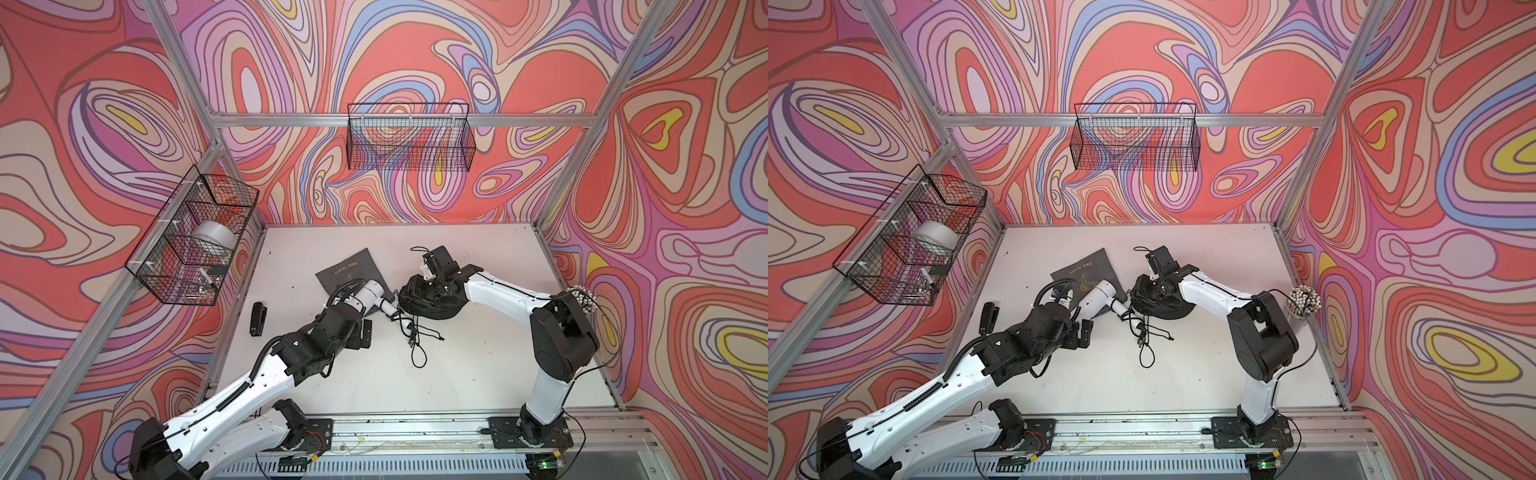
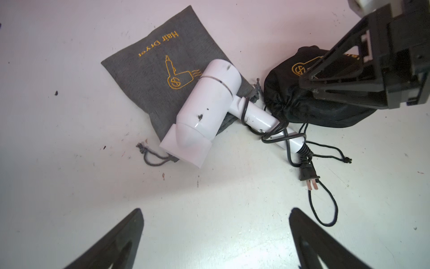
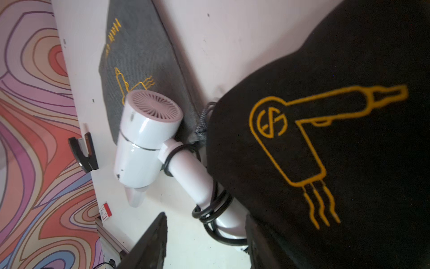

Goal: Pack away hair dryers
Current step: Move the drawstring bag to the center of the board.

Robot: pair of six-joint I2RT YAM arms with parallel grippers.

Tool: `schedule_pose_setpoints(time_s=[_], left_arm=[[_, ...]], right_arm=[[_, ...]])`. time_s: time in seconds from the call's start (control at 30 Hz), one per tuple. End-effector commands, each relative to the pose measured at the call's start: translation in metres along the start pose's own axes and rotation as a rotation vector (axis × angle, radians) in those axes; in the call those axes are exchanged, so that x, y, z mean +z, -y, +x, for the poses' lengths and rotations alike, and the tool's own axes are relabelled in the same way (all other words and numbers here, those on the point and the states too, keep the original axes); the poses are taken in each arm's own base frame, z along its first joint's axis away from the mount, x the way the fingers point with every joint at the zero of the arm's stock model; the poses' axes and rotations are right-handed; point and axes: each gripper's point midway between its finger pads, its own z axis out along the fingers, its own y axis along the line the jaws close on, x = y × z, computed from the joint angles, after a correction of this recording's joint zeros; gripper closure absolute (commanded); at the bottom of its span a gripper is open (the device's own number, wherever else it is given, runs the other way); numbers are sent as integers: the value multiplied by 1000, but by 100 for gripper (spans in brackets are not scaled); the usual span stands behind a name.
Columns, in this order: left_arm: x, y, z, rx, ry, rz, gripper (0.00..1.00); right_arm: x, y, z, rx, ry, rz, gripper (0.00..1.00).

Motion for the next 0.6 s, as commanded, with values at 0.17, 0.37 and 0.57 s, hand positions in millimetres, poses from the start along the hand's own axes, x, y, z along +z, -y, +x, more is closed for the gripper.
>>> schedule_pose_setpoints(time_s=[0.17, 0.37, 0.57], left_arm=[[2, -9, 17, -62, -76, -13, 0], [2, -11, 20, -58, -87, -18, 0], [6, -12, 21, -64, -89, -31, 0]], right_arm=[[23, 53, 5, 76, 3, 137, 45], [-3, 108, -13, 181, 82, 214, 45], [-30, 143, -33, 208, 140, 264, 44]])
